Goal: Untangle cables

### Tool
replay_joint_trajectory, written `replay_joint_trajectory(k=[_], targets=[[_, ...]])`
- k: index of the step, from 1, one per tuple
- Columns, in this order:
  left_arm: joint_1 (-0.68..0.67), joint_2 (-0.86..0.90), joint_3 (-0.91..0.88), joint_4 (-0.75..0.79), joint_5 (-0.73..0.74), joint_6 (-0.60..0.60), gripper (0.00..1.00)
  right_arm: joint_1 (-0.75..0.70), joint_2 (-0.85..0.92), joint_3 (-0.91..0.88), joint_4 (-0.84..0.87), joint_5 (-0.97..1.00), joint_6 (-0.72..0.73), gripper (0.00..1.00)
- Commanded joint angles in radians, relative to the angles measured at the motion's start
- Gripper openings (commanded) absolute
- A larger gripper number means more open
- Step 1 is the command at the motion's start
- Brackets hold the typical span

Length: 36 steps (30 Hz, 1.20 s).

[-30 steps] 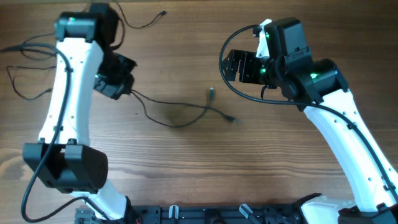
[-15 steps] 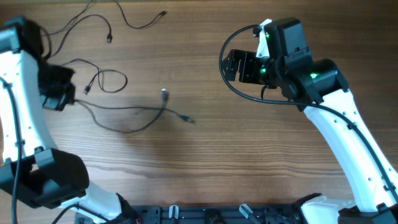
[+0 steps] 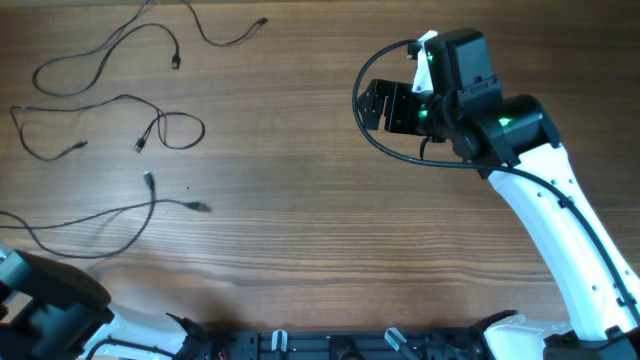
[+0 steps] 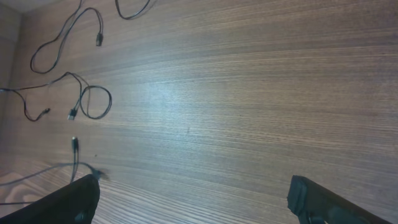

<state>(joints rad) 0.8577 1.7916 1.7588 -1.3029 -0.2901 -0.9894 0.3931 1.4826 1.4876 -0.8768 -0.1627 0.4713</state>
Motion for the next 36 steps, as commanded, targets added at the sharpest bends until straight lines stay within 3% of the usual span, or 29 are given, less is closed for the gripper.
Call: replay_joint_trajectory(k=[1,9,13,15,16,18,21,23,24,27,29,31,32,34,36], targets=[[-0.003,-0.011,-0.001,0.110,-0.034,0.039,0.04,0.002,0.000,0.002,0.000,0.018,0.006,1.00],[-0.003,0.114,-0.040,0.209,-0.040,0.035,0.04,0.002,0.000,0.002,0.000,0.018,0.006,1.00],[-0.003,0.134,-0.040,0.272,-0.040,0.043,0.13,0.002,0.000,0.002,0.000,0.018,0.007,1.00],[-0.003,0.134,-0.040,0.275,-0.040,0.043,0.69,0.002,0.000,0.002,0.000,0.018,0.007,1.00],[-0.003,0.133,-0.040,0.275,-0.039,0.051,0.80,0.002,0.000,0.002,0.000,0.018,0.006,1.00],[-0.003,0.111,-0.036,0.268,0.058,0.195,0.88,0.002,0.000,0.002,0.000,0.018,0.007,1.00],[-0.003,0.037,-0.036,0.249,0.235,0.253,0.90,0.002,0.000,0.002,0.000,0.018,0.006,0.99],[-0.003,-0.036,-0.036,0.253,0.432,0.254,1.00,0.002,0.000,0.002,0.000,0.018,0.007,1.00],[-0.003,-0.066,-0.036,0.252,0.552,0.267,1.00,0.002,0.000,0.002,0.000,0.018,0.006,1.00],[-0.005,-0.133,-0.037,0.227,0.976,0.423,0.99,0.002,0.000,0.002,0.000,0.018,0.006,1.00],[-0.024,-0.171,-0.037,0.157,1.153,0.527,0.99,0.002,0.000,0.002,0.000,0.018,0.006,1.00],[-0.058,-0.208,-0.037,0.075,1.159,0.608,0.99,0.002,0.000,0.002,0.000,0.018,0.007,1.00],[-0.125,-0.237,-0.037,0.006,1.144,0.689,1.00,0.002,0.000,0.002,0.000,0.018,0.007,1.00],[-0.257,-0.261,-0.037,-0.089,1.088,0.742,1.00,0.002,0.000,0.002,0.002,0.013,0.016,1.00],[-0.418,-0.268,-0.037,-0.151,0.966,0.751,1.00,0.002,0.000,0.002,0.003,0.006,0.158,1.00]])
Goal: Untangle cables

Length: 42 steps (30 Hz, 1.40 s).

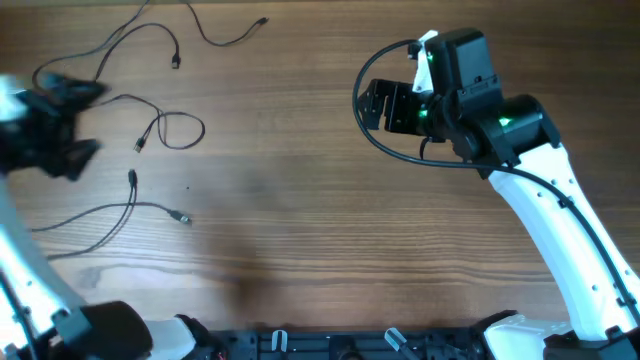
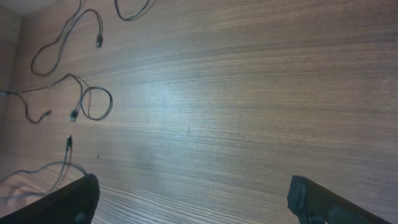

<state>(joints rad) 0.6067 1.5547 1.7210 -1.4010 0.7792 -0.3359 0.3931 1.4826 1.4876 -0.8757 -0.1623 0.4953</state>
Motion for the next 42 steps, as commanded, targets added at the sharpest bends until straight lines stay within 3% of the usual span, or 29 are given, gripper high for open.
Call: replay_joint_trajectory(k=[1,3,5,7,10,15,17,23,31,42], targets=[[-0.248,-0.031,0.001,-0.073,-0.161,0.097,1.00,0.002,0.000,0.002,0.003,0.006,0.200,1.00],[-0.451,-0.034,0.001,-0.092,-0.237,0.097,1.00,0.002,0.000,0.003,-0.010,-0.038,0.219,1.00],[-0.579,-0.046,0.001,-0.091,-0.272,0.092,1.00,-0.009,-0.008,0.007,-0.050,-0.045,0.130,1.00],[-0.738,-0.092,0.001,-0.093,-0.410,0.001,1.00,-0.048,-0.060,0.010,-0.121,-0.044,0.028,1.00],[-0.880,-0.171,0.001,-0.093,-0.564,-0.105,1.00,-0.072,-0.156,0.010,-0.184,-0.005,0.002,1.00],[-1.092,-0.383,0.001,-0.072,-0.886,-0.283,1.00,-0.072,-0.461,0.008,-0.305,0.195,0.001,1.00],[-1.116,-0.444,0.001,-0.073,-0.949,-0.301,1.00,-0.071,-0.585,-0.019,-0.354,0.238,0.000,1.00],[-1.116,-0.507,0.001,-0.074,-0.949,-0.301,1.00,-0.071,-0.952,-0.216,-0.349,0.305,-0.021,1.00],[-1.116,-0.505,0.001,-0.074,-0.949,-0.301,1.00,-0.071,-0.982,-0.220,-0.551,0.274,-0.022,1.00],[-1.116,-0.505,0.001,-0.074,-0.949,-0.301,1.00,-0.071,-0.982,-0.220,-0.583,0.274,-0.021,0.99]])
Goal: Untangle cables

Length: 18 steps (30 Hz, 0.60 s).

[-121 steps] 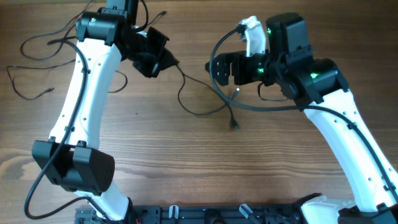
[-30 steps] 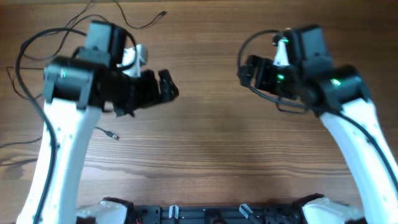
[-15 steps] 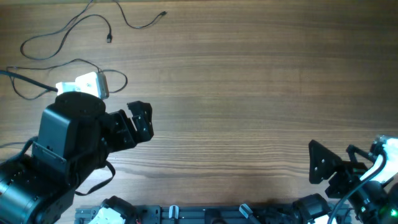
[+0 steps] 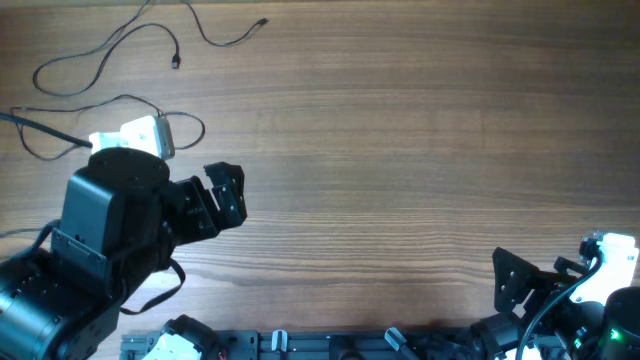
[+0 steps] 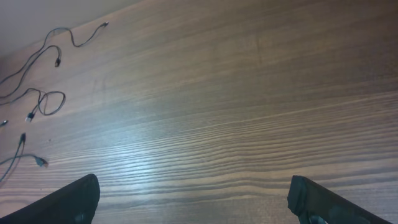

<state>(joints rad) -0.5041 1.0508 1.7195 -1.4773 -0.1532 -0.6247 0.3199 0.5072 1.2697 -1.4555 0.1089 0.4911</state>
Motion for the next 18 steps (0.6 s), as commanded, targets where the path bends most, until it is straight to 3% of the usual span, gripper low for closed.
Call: replay_joint_trajectory(k=[1,18], targets=[[-0.005,-0.001,0.003,0.002,-0.016,-0.012,1.00,0.002,-0.006,-0.002,-0.003,0.003,-0.018,1.00],[-0.005,-0.001,0.003,0.002,-0.016,-0.012,1.00,0.002,-0.006,-0.002,-0.040,0.057,-0.018,1.00]])
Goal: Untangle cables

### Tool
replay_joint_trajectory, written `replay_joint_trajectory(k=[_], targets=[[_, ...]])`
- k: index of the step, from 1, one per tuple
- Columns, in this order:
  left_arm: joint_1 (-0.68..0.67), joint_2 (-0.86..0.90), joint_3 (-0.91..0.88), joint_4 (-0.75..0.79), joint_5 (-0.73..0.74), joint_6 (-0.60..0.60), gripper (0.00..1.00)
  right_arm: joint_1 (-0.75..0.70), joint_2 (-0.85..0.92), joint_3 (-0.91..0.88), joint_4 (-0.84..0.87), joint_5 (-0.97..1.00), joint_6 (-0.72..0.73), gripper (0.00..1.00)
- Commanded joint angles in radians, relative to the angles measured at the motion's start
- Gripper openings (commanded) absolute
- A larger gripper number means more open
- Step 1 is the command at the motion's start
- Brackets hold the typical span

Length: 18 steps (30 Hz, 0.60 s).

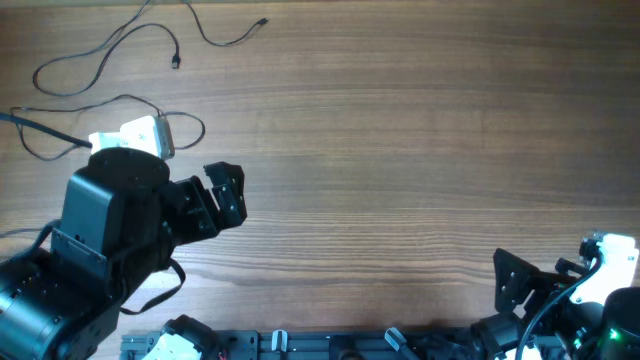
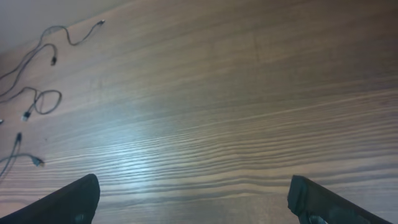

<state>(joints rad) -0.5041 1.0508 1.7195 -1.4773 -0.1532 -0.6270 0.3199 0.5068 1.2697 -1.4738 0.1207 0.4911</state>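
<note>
Several thin black cables lie apart at the table's far left. One long cable curves along the back, and a short cable lies beside it. A looped cable is partly hidden under my left arm. In the right wrist view the loop and a lower cable show at the left edge. My left gripper hovers open at the front left with nothing in it. My right gripper is at the front right corner, open and holding nothing.
The wooden table is bare across its middle and right. My left arm's bulky body covers the front left area and whatever cable lies beneath it. A black rail runs along the front edge.
Almost nothing differs. The right wrist view has shifted very slightly, with the cables a touch nearer its upper left. Both grippers stay open where they were.
My right gripper first hung open over the back right, with the left arm down at the front left corner. Then the left arm was at the far left edge among the cables, and the lower cable had shifted. Later the right arm stood at the front right corner and the left over the front left.
</note>
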Motion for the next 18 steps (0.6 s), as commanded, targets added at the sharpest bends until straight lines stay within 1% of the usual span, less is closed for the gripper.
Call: replay_joint_trajectory(k=[1,11,15,18], targets=[[-0.005,-0.001,0.003,0.002,-0.016,-0.010,1.00,0.002,-0.006,-0.002,-0.032,0.045,-0.018,1.00],[-0.005,-0.001,0.003,0.002,-0.016,-0.010,1.00,0.002,-0.006,-0.002,-0.031,0.045,-0.020,1.00],[-0.005,-0.001,0.003,0.002,-0.016,-0.010,1.00,0.002,-0.006,-0.002,-0.038,0.082,-0.020,1.00],[-0.005,-0.001,0.003,0.002,-0.016,-0.010,1.00,0.030,-0.012,-0.016,-0.008,0.091,-0.027,1.00]])
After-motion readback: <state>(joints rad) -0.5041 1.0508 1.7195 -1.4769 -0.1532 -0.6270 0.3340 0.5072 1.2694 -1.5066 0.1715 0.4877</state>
